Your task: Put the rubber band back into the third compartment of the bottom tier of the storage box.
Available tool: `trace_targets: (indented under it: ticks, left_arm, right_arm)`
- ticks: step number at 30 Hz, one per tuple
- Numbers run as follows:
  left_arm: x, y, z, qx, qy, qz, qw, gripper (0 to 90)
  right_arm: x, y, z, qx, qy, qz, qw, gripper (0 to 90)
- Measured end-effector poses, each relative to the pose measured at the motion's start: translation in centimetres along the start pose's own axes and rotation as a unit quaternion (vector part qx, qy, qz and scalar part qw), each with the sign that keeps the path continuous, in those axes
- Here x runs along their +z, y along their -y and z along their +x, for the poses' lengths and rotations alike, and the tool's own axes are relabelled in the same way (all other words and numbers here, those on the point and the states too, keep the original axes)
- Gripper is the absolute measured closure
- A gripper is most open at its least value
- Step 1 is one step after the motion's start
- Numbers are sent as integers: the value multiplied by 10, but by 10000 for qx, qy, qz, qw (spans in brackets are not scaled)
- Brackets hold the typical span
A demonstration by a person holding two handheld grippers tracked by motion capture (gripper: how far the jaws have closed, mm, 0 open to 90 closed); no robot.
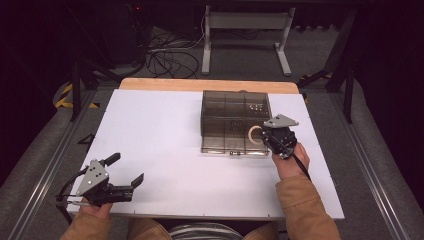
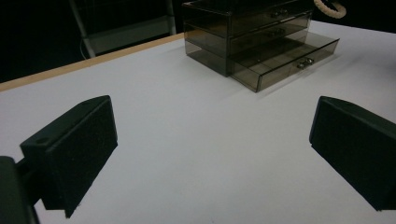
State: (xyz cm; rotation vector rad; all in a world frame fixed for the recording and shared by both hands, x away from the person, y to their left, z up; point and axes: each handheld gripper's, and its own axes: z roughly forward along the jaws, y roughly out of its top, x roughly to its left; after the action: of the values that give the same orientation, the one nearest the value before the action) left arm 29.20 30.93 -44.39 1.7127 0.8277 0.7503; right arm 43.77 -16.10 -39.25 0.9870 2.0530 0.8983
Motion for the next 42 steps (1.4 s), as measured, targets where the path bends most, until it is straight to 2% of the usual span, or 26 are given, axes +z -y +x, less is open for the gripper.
trace_targets:
  ticks: [6, 17, 20, 31, 42]
  left_arm:
    - [0, 0, 0, -7, 0, -8, 10000, 16]
    - [0, 0, 0, -11, 9, -5, 10000, 16]
    - [0, 0, 0, -14, 23, -13, 10000, 16]
    - [0, 0, 1, -10, 34, -4, 10000, 16]
    - [0, 0, 1, 6, 26, 3, 10000, 17]
  right_arm:
    - [3, 1, -2, -19, 104, 75, 9999, 839]
    - [8, 4, -1, -75, 43, 138, 9999, 838]
    - [12, 6, 1, -185, 69, 219, 9996, 838]
    - [26, 13, 1, -247, 67, 437, 9987, 838]
    - [40, 19, 3, -414, 166, 692, 9966, 838]
